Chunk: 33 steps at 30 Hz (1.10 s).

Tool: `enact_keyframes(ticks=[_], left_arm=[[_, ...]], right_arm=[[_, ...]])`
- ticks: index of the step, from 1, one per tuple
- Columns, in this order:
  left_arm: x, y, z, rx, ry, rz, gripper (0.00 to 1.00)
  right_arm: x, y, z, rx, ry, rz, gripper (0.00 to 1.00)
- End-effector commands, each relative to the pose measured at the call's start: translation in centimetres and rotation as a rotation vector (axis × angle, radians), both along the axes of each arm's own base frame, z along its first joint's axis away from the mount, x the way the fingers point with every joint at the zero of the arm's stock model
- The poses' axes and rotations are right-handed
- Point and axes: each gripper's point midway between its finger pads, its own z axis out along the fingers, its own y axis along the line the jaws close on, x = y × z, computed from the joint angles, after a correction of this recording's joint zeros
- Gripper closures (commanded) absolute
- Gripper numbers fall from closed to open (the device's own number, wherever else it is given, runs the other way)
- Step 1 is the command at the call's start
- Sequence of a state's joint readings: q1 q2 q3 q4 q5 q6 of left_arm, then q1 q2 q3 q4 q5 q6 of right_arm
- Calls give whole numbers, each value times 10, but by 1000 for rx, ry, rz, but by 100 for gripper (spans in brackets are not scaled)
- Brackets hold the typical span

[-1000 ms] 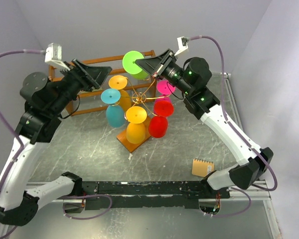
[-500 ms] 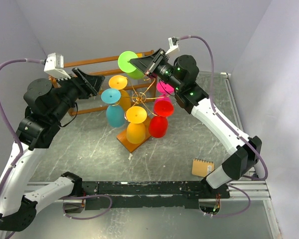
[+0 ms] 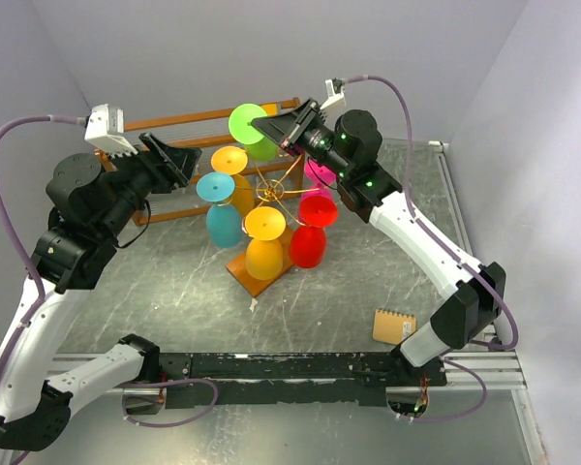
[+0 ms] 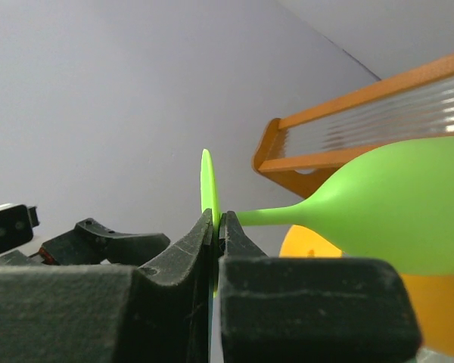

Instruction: Place the wine glass upside down on the wine glass rack

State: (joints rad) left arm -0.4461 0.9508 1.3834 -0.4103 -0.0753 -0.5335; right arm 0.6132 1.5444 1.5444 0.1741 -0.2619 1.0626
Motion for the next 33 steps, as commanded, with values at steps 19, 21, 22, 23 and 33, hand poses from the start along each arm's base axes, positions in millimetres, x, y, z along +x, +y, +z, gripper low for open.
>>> enact_keyframes(ticks=[19, 21, 22, 23, 33], left_arm=[[-4, 4, -2, 6, -7, 10, 30], [-4, 3, -2, 5, -7, 9, 30], [-3, 3, -2, 6, -7, 7, 30], [-4, 3, -2, 5, -7, 6, 30], [-5, 4, 0, 2, -11, 12, 31]], right_arm=[[-18, -24, -32, 1, 229, -44, 100], [-21, -25, -35, -6, 241, -42, 100], [-22, -26, -36, -8, 245, -44, 100], [-23, -27, -36, -10, 245, -46, 100], [-21, -41, -44, -32, 257, -120, 100]])
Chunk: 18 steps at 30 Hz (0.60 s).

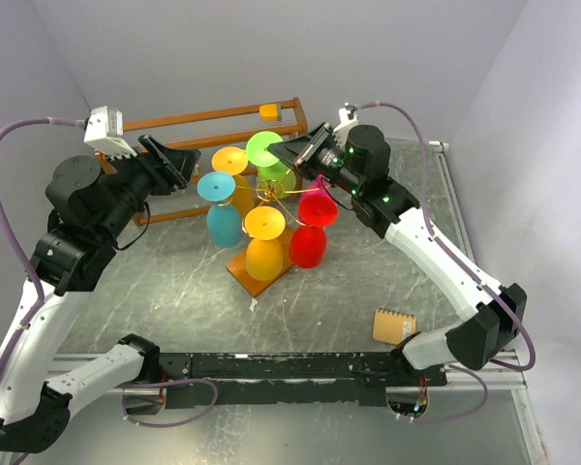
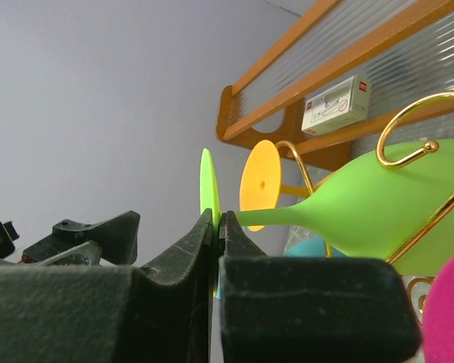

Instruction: Place the wine glass upside down on the wine glass rack

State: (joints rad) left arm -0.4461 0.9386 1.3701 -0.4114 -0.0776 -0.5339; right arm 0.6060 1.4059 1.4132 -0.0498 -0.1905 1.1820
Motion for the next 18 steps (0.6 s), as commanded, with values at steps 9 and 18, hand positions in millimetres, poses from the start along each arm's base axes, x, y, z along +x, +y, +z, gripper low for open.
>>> enact_keyframes(ticks=[9, 18], left_arm=[[-3, 3, 5, 0, -18, 7, 31], [-4, 6, 5, 6, -20, 18, 31]], right_arm=[[9, -35, 0, -31, -9, -191, 100], [24, -39, -4, -46, -4, -254, 100]])
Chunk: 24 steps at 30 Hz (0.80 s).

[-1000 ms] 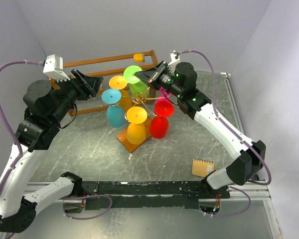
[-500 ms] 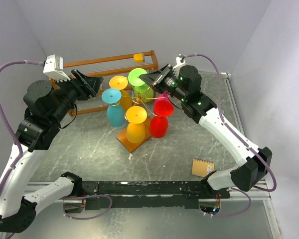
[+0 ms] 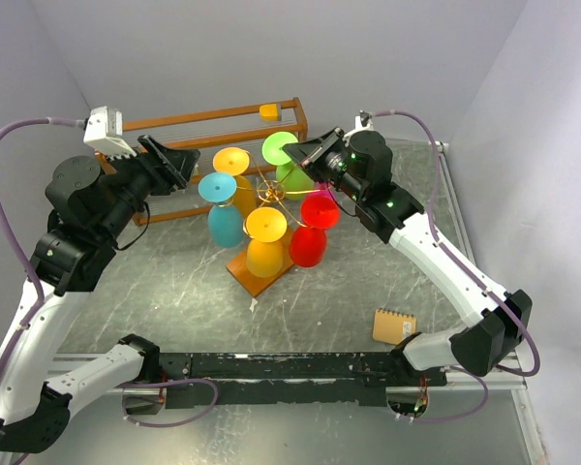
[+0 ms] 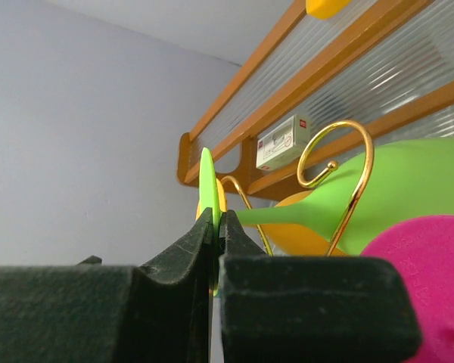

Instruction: Place the wine glass upside down on the wine glass rack

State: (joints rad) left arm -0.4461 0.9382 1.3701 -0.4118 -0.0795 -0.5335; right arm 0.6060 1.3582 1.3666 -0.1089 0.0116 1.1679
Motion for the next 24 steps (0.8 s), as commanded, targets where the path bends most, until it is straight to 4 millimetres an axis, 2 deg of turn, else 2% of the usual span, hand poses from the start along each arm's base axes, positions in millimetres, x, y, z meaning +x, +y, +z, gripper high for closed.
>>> enact_keyframes(ticks=[1, 13, 24], left_arm=[[-5, 6, 6, 6, -21, 18, 31], [-4, 6, 3, 14, -17, 20, 31], [-3, 7, 3, 15, -15, 26, 31]], right_arm=[[9, -9, 13, 5, -35, -57, 100], [22, -19, 15, 2, -41, -112, 100], [35, -20, 9, -22, -45, -117, 100]])
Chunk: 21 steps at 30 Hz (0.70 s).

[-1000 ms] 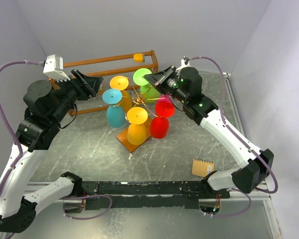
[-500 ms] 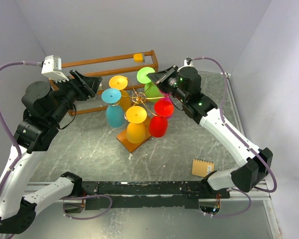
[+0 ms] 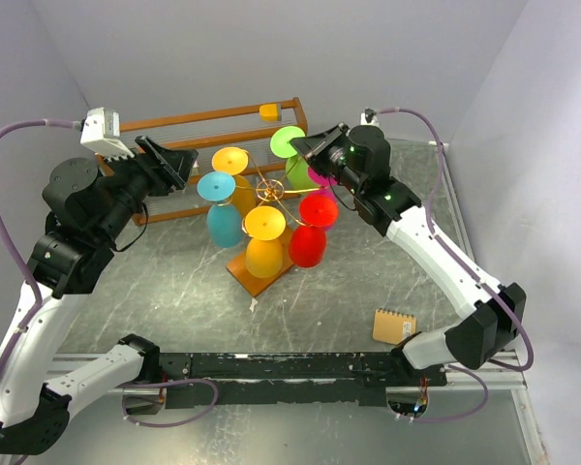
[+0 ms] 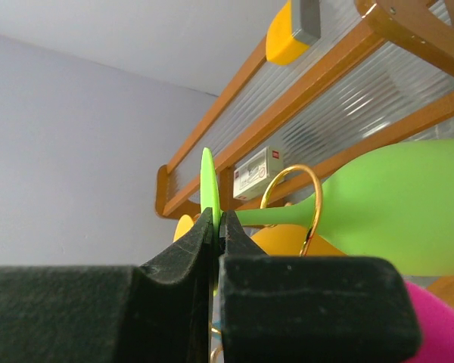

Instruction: Place the wine glass upside down on the wine glass rack

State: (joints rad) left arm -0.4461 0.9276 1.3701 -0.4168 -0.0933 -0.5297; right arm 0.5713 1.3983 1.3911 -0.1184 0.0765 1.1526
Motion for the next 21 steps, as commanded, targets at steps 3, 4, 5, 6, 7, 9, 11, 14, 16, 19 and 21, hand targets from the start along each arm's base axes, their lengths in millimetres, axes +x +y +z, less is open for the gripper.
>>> enact_keyframes(ticks=[3, 4, 5, 6, 7, 9, 11, 14, 16, 19, 21], left_arm=[[-1, 3, 2, 15, -10, 12, 31], [-1, 3, 1, 16, -9, 13, 31], [-1, 3, 1, 16, -8, 14, 31], [-1, 4, 1, 16, -8, 16, 31], [-1, 4, 1, 18, -8, 16, 31], [-1, 4, 0, 19, -7, 17, 31], [-1, 4, 0, 22, -8, 18, 31], [-1, 5, 0, 23, -8, 21, 31], [-1, 6, 1, 23, -10, 23, 31], [-1, 6, 0, 24, -8, 26, 31], [-2, 6, 1, 24, -10, 25, 31]], right_arm=[[12, -4, 18, 4, -59, -16, 100], [13, -3, 18, 4, -64, -12, 100], [14, -2, 19, 3, -66, -5, 100], [15, 0, 18, 0, -68, 4, 100], [15, 2, 19, -4, -73, 16, 99], [17, 5, 18, -12, -75, 33, 97], [18, 8, 17, -17, -76, 47, 96], [18, 12, 16, -24, -79, 70, 94], [18, 14, 15, -28, -80, 85, 92], [17, 17, 16, -34, -86, 101, 83], [18, 18, 16, -40, -89, 105, 74]])
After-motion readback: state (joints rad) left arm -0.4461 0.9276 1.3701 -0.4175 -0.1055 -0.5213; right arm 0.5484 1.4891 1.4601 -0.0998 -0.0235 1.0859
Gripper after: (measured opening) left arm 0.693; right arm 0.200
